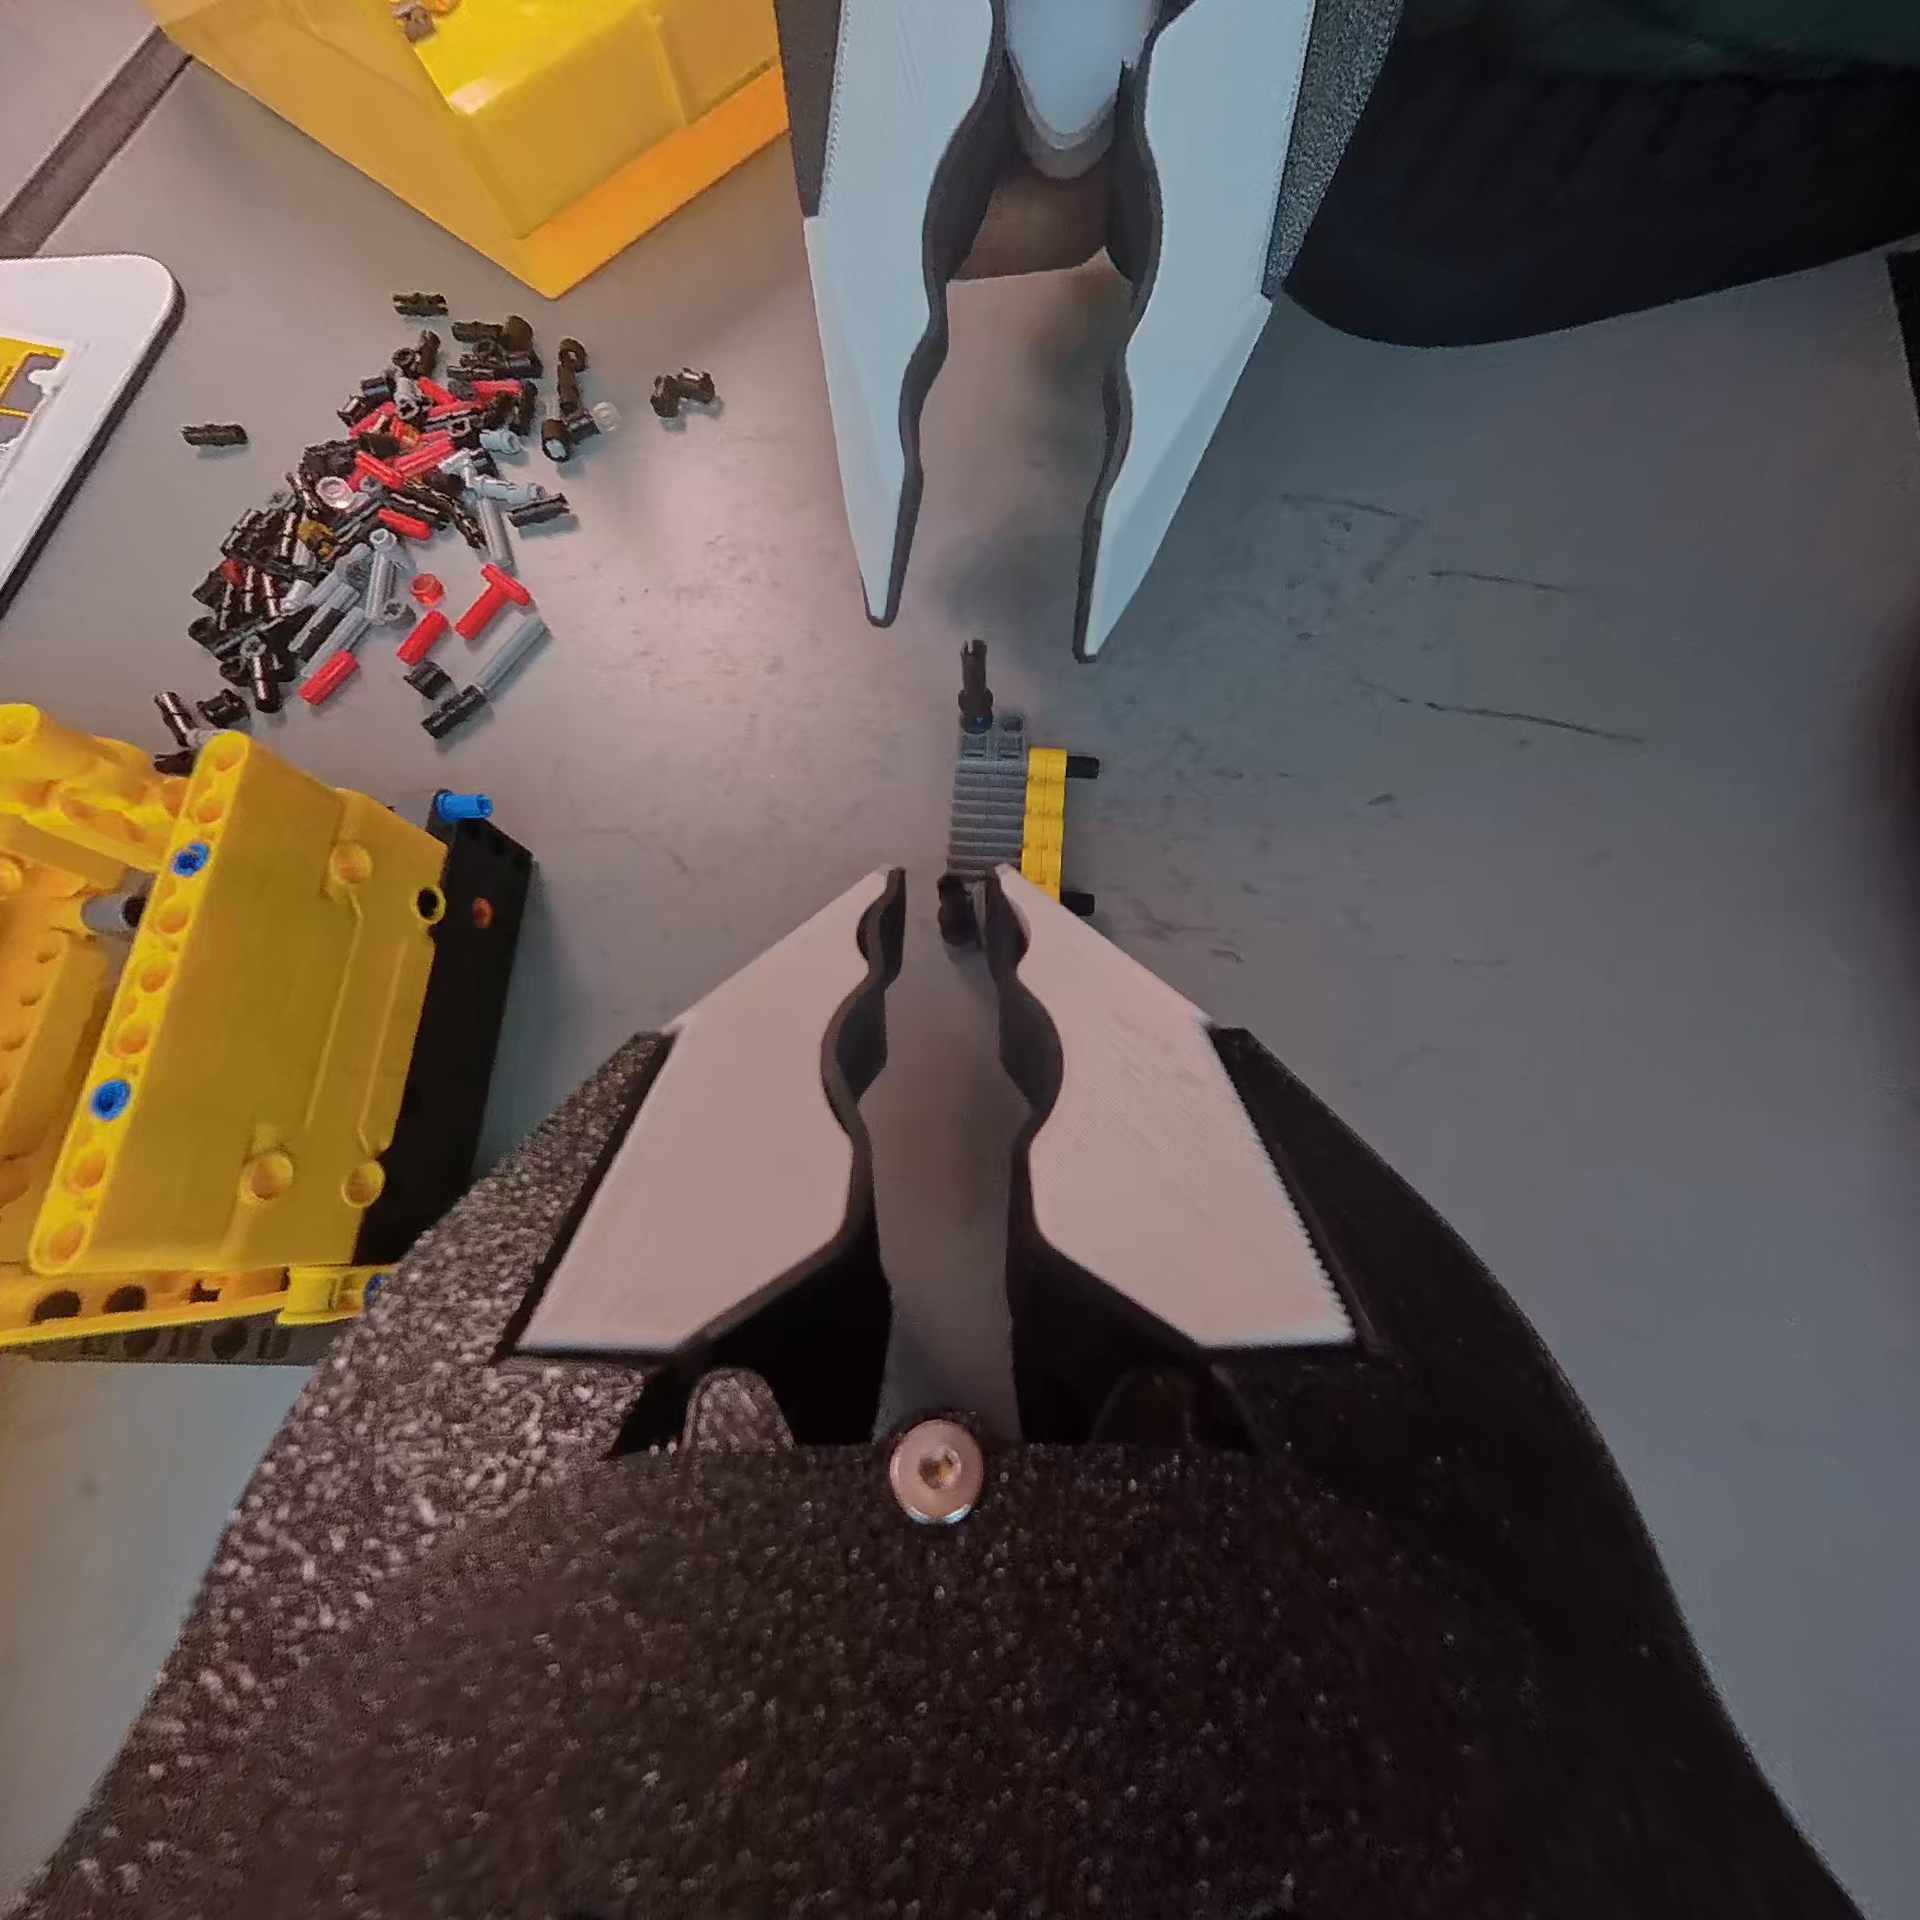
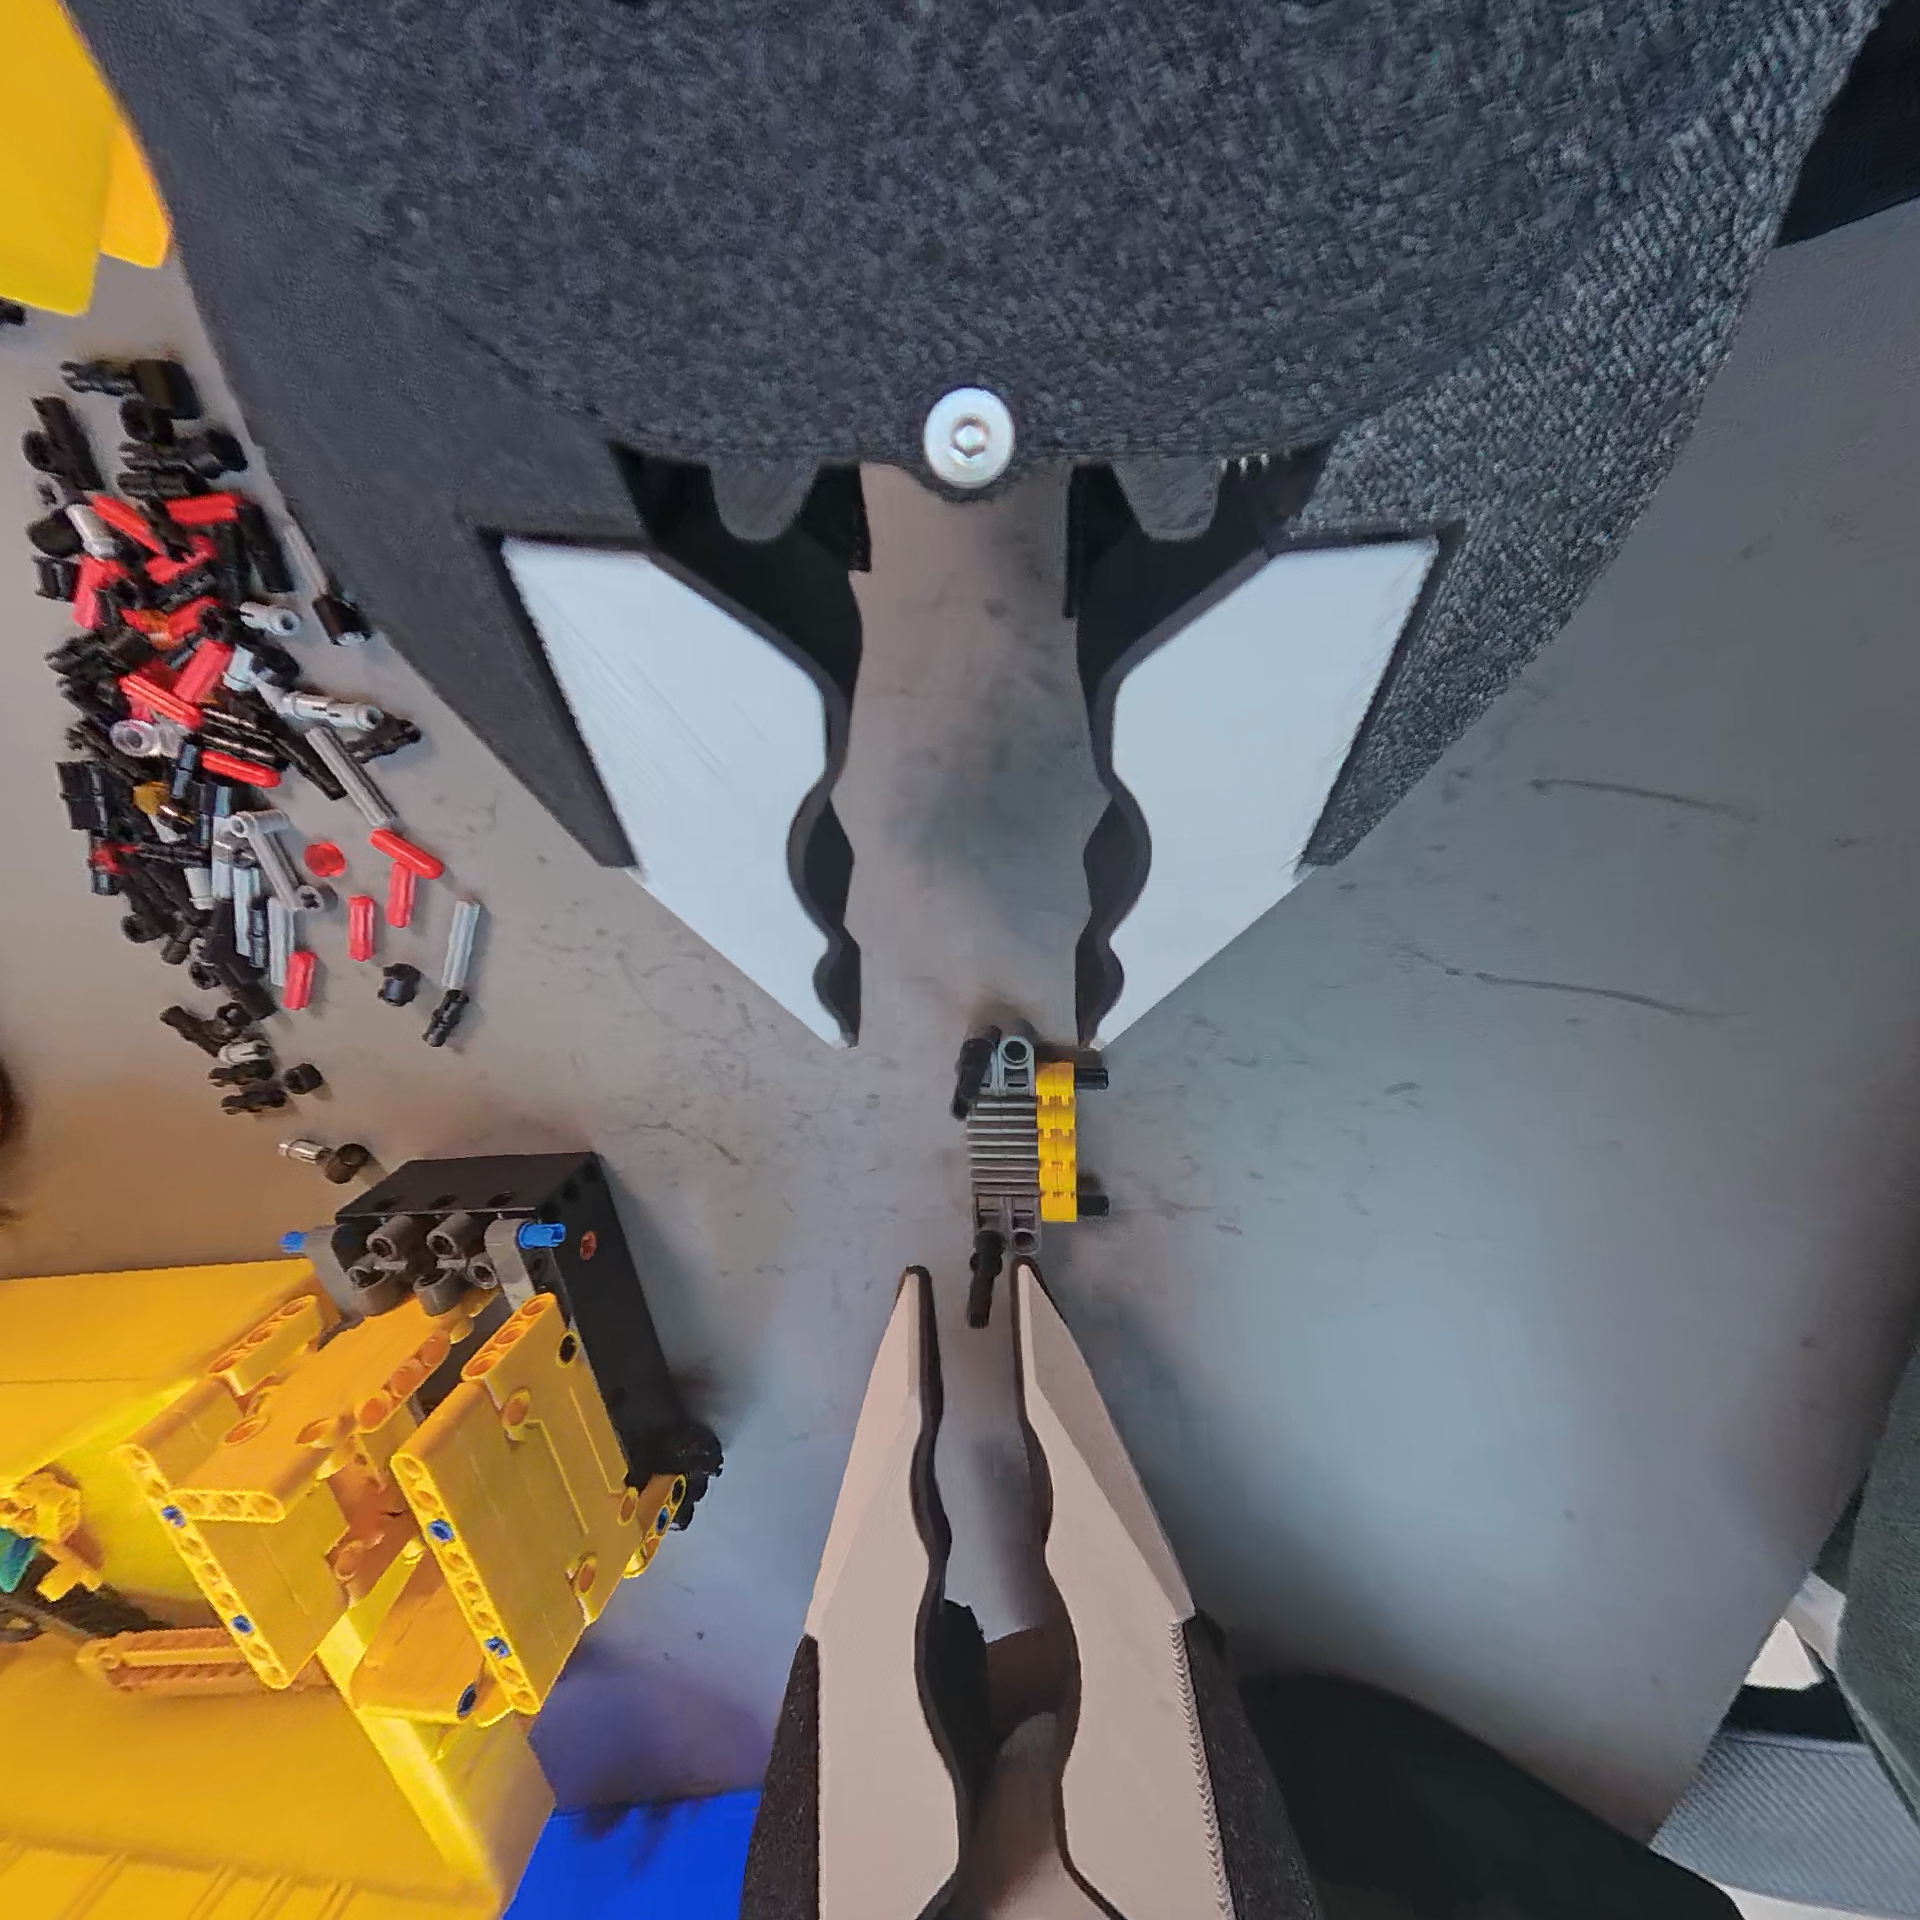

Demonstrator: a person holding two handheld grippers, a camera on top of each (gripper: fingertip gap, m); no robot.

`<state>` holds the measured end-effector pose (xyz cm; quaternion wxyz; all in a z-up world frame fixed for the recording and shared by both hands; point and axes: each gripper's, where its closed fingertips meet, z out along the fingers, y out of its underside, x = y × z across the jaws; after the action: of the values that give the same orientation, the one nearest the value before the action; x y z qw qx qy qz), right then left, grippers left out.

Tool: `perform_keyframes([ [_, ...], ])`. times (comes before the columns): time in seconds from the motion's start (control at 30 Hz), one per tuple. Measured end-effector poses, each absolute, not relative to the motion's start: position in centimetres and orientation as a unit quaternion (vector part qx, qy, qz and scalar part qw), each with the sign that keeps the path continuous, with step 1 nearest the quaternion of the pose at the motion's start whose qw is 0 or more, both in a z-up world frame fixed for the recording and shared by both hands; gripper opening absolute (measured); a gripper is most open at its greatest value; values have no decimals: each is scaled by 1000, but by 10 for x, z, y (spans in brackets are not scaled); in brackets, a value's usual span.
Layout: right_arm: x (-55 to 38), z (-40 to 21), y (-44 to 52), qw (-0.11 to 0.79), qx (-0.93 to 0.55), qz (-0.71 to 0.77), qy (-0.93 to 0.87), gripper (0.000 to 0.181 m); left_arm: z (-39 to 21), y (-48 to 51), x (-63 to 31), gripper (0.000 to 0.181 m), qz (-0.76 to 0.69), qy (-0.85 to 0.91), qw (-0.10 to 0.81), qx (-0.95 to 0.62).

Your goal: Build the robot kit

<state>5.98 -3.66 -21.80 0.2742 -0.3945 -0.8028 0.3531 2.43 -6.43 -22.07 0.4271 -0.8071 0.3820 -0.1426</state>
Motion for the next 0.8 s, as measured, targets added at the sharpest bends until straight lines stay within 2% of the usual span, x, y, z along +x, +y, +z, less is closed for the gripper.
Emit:
perform_keyframes([
  [0.17,50,-192,-25,320,-411,392,-758,59,-179,-53,11,30,-163,327,529,-766],
  [0.4,34,-127,26,469,-454,435,-620,62,-93,-44,-41,64,-88,210,723,-652],
  [0.5,29,-94,76,567,-484,399,-534,69,-65,-47,-72,57,-28,144,779,-610],
  [0.7,21,-27,159,663,-514,346,-421,40,-45,-33,-118,36,15,71,794,-604],
  [0.8,3,-9,190,669,-532,322,-407,31,-33,-25,-126,20,-5,62,799,-598],
])
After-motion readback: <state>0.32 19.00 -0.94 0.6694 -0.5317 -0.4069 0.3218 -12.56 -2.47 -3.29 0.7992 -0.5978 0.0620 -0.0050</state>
